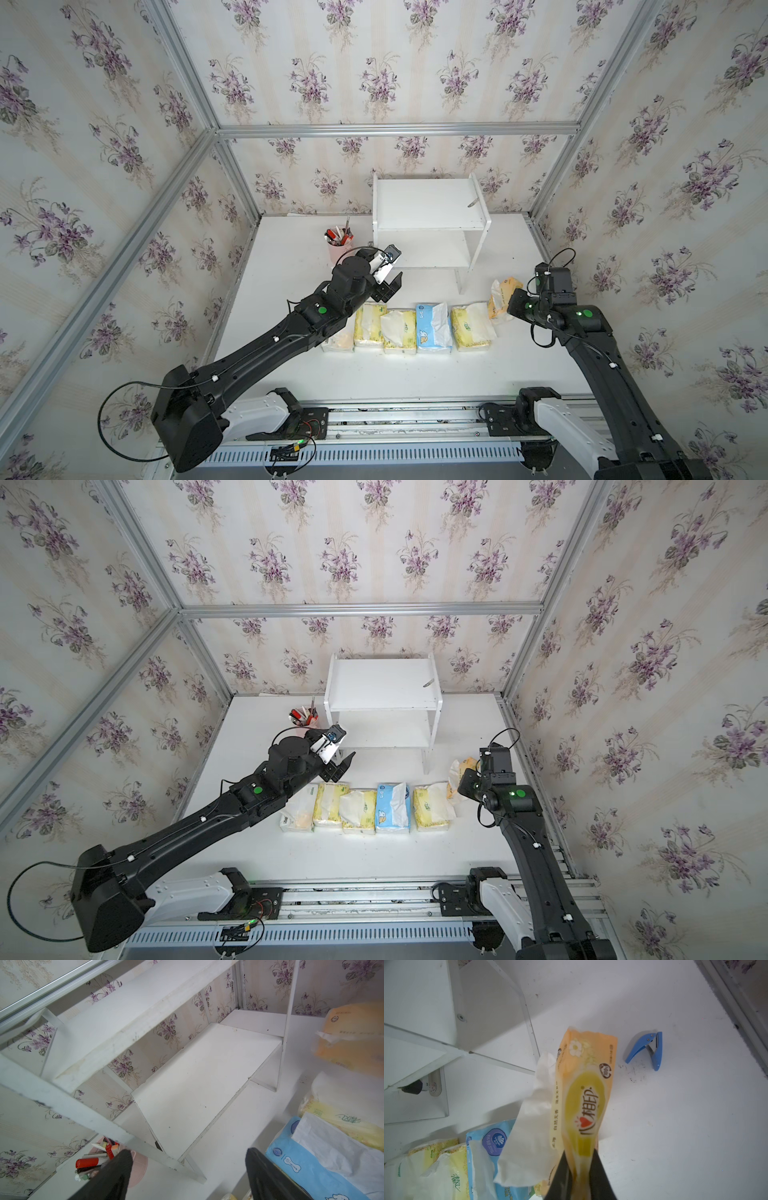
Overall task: Remove the tissue boxes from the shelf
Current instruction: Place the box of tissues at the center of the board.
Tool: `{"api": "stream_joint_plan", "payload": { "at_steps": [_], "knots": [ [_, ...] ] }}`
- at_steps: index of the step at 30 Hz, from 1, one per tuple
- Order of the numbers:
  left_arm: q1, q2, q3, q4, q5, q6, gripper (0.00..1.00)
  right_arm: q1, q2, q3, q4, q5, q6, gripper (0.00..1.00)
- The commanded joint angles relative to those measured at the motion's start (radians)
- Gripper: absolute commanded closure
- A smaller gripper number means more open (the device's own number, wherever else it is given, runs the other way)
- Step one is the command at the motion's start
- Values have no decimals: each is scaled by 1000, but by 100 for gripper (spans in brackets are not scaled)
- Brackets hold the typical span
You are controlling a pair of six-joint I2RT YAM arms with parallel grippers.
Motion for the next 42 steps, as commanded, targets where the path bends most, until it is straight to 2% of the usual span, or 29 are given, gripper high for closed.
{"api": "stream_joint_plan", "payload": {
  "at_steps": [1, 6, 11, 14, 22, 27, 32, 37, 42],
  "knots": [
    [2, 13, 19, -1, -4, -20, 11, 1, 19, -28, 53, 16, -10, 97],
    [3, 44, 54, -29, 11, -15, 11, -3, 80, -51, 89, -20, -30, 95],
    [4, 65, 71, -27, 30, -15, 11, -122, 154, -37, 109, -180, -99, 95],
    [4, 83, 91, -32, 40, -12, 11, -181, 203, -1, 86, -235, -132, 95],
    [9, 111, 115, -31, 44, -2, 11, -219, 256, -34, 74, -321, -161, 93],
    [10, 110, 117, -30, 55, -3, 11, -250, 256, -42, 75, -291, -149, 84],
    [12, 106, 118, -30, 60, -3, 11, -275, 253, -37, 70, -230, -125, 64],
    [12, 94, 109, -28, 60, 1, 11, -287, 272, -34, 71, -191, -110, 61],
    [19, 66, 83, -15, 55, -6, 11, -289, 284, -33, 75, -172, -102, 54]
  ]
}}
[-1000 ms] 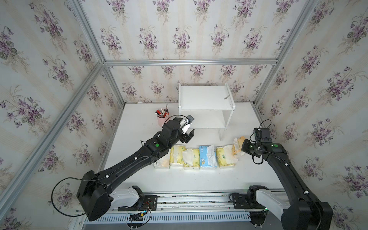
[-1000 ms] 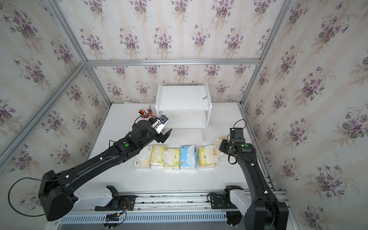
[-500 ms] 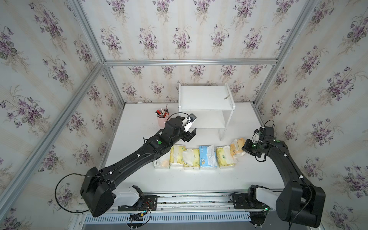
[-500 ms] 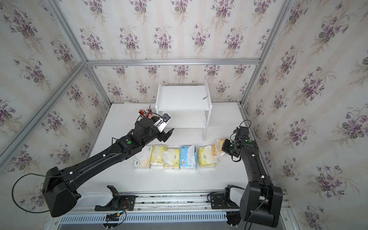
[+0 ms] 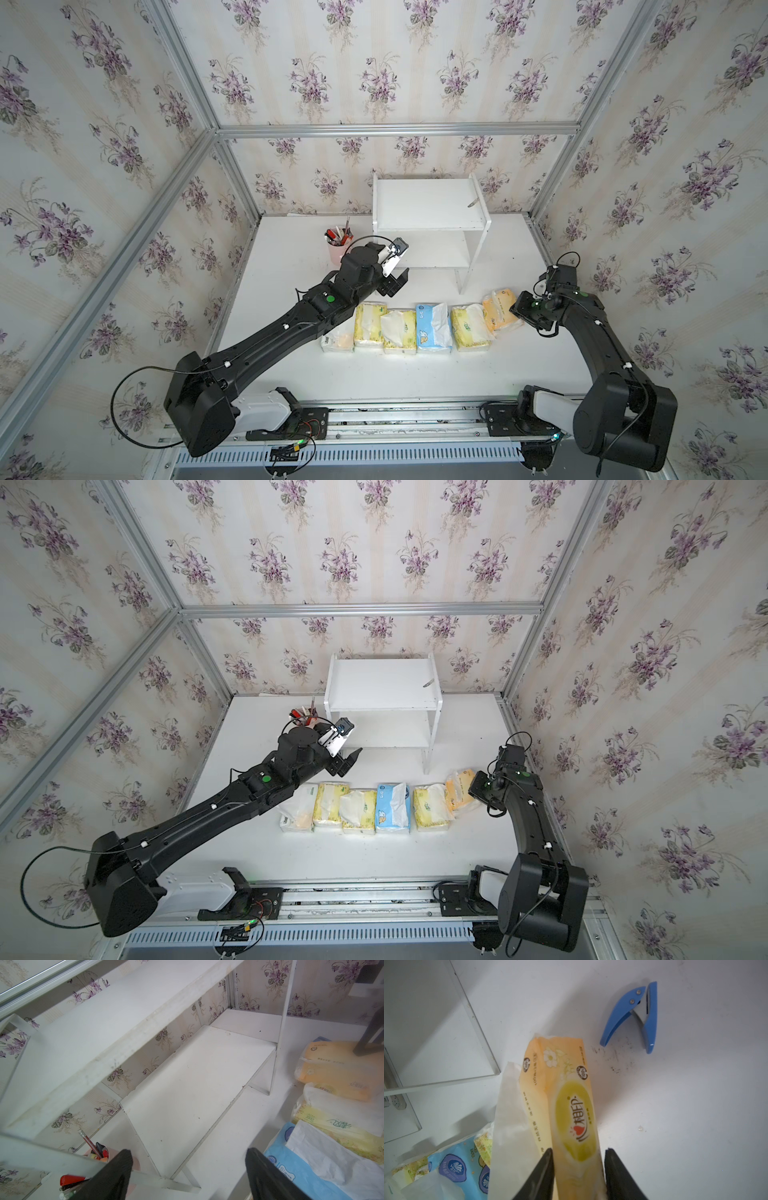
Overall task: Remove the tissue boxes from the shelf
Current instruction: Place the box of tissues at the center of the board.
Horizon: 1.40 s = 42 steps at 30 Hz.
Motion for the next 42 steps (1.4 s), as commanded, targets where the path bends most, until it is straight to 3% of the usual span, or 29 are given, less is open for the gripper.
{"api": "stream_joint_plan", "payload": {
  "at_steps": [1, 9, 17, 22, 28, 30, 33, 36, 42],
  "knots": [
    [10, -22, -12, 27, 3, -9, 11, -1, 4, 5, 7, 31, 17, 52],
    [54, -90, -42, 25, 6, -35, 11, -2, -10, 11, 22, 42, 22, 48],
    [136, -200, -128, 82, -45, -177, 4, -2, -141, 48, 83, 8, -4, 47],
    [240, -278, -175, 33, -138, -303, 0, -2, -282, 51, 222, -3, -60, 42],
    [403, -396, -262, -66, -155, -471, 1, -2, -414, -46, 475, 9, -36, 30],
    [438, -434, -284, -115, -199, -498, 1, -1, -435, -107, 584, 13, -12, 22],
    [475, -479, -315, -184, -306, -514, 1, -2, -441, -193, 723, 33, 11, 1],
    [502, -519, -365, -211, -400, -523, 1, -1, -436, -292, 870, 96, 11, 0],
    [520, -544, -467, -159, -451, -469, 1, -1, -355, -390, 1052, 157, -78, 0]
  ]
}}
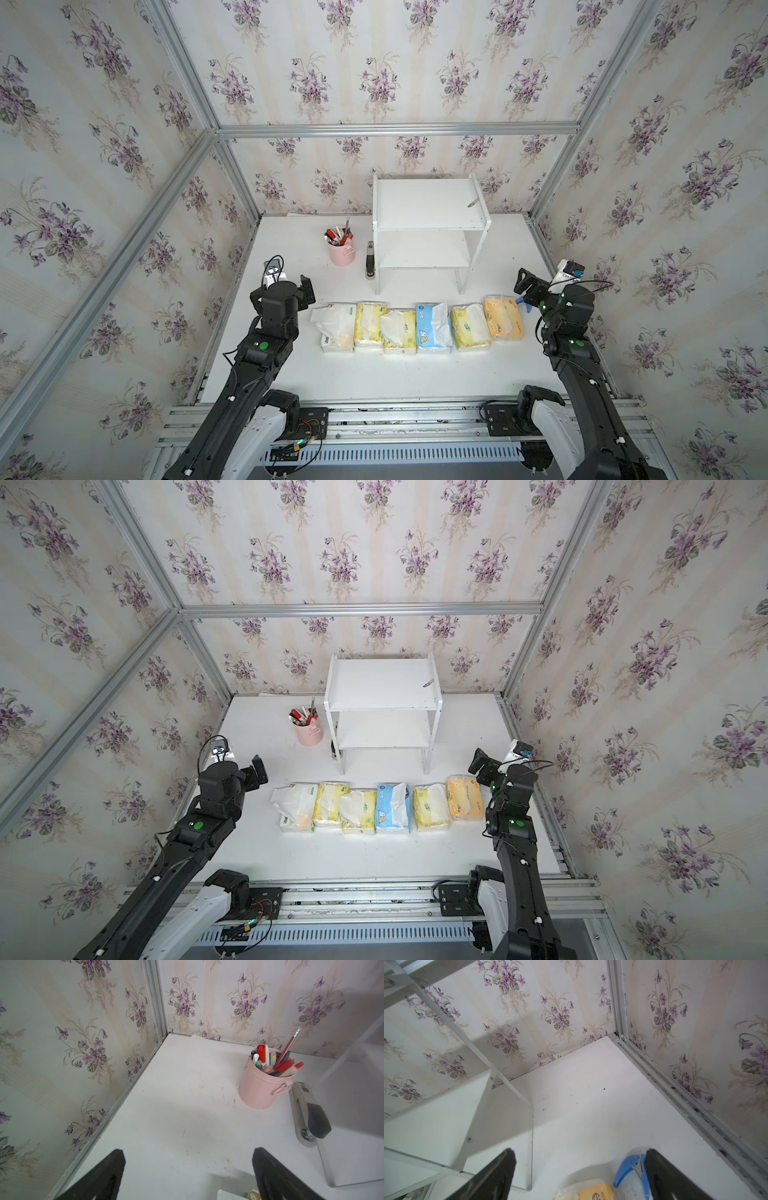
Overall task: Remove the tissue boxes from the shelf
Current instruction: Place the box of tissues at the center of the board, then reset both arms
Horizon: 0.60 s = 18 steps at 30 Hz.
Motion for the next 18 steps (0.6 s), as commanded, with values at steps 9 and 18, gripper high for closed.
{"api": "stream_joint_plan", "payload": {
  "at_steps": [9, 18],
  "knots": [
    [59, 122, -48, 127, -6, 108, 1, 3, 264, -142, 551, 14, -71, 0],
    [127, 188, -117, 270, 54, 113, 1, 24, 523, -203, 944, -84, -18, 0]
  ]
}}
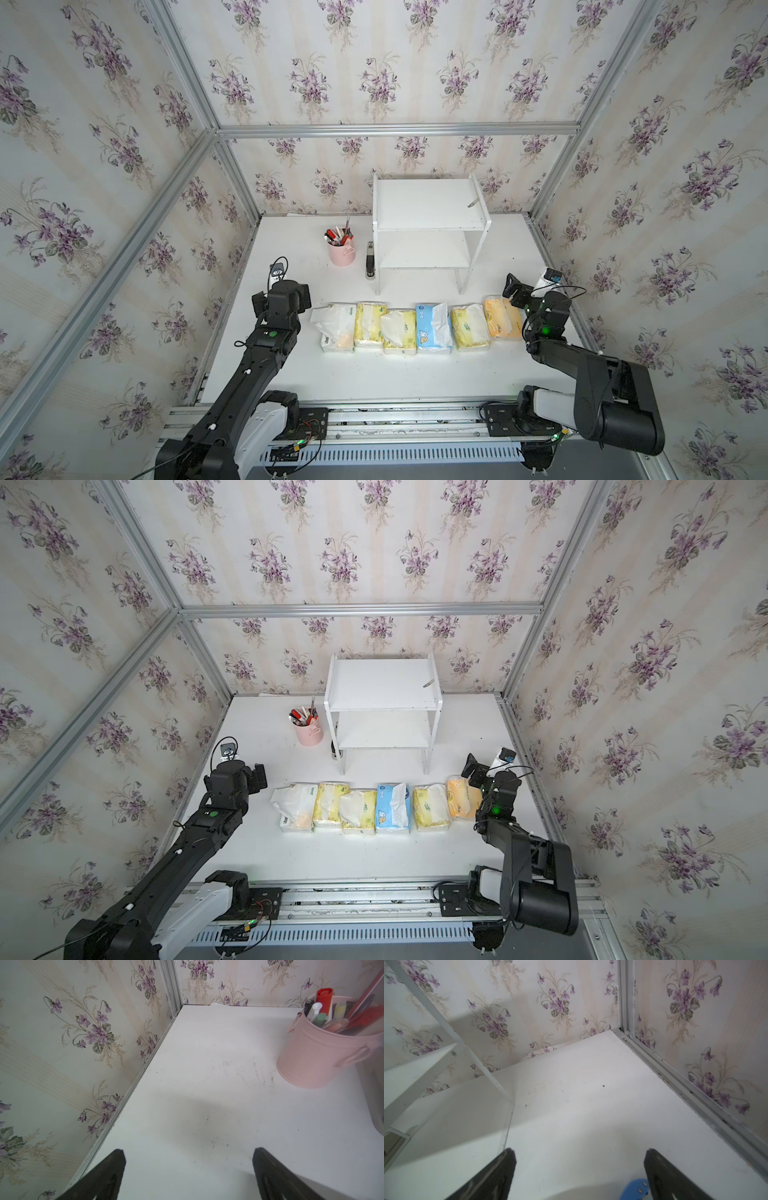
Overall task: Remove the tissue boxes from the shelf
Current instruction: Reset both arms
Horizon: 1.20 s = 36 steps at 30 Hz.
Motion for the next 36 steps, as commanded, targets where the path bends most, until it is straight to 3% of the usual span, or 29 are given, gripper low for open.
{"api": "stream_joint_plan", "payload": {
  "at_steps": [1, 5, 14, 20, 23, 25, 28, 30, 32, 35, 36],
  "knots": [
    [16, 15, -26, 109, 30, 16, 1, 11, 50, -9, 194, -53, 20, 0],
    [28, 41, -67, 193, 44, 33, 1, 52, 144, -75, 390, -75, -32, 0],
    [44, 169, -104, 337, 101, 73, 1, 54, 138, -132, 500, -86, -42, 0],
    [46, 226, -139, 481, 191, 102, 1, 108, 171, -160, 567, -12, -82, 0],
    [46, 249, -148, 545, 241, 130, 1, 123, 284, -182, 748, 19, -81, 0],
    [46, 271, -142, 572, 259, 146, 1, 122, 220, -178, 634, 38, -78, 0],
    [47, 314, -136, 631, 285, 169, 1, 121, 270, -187, 730, 37, -74, 0],
    [49, 351, -132, 685, 290, 182, 1, 121, 228, -178, 644, 44, -73, 0],
    [54, 435, -138, 774, 292, 183, 1, 121, 259, -184, 708, 44, -74, 0],
    [58, 590, -114, 894, 297, 195, 1, 121, 233, -175, 650, 46, -74, 0],
    [58, 583, -81, 830, 295, 188, 1, 121, 239, -178, 664, 46, -72, 0]
  ]
}}
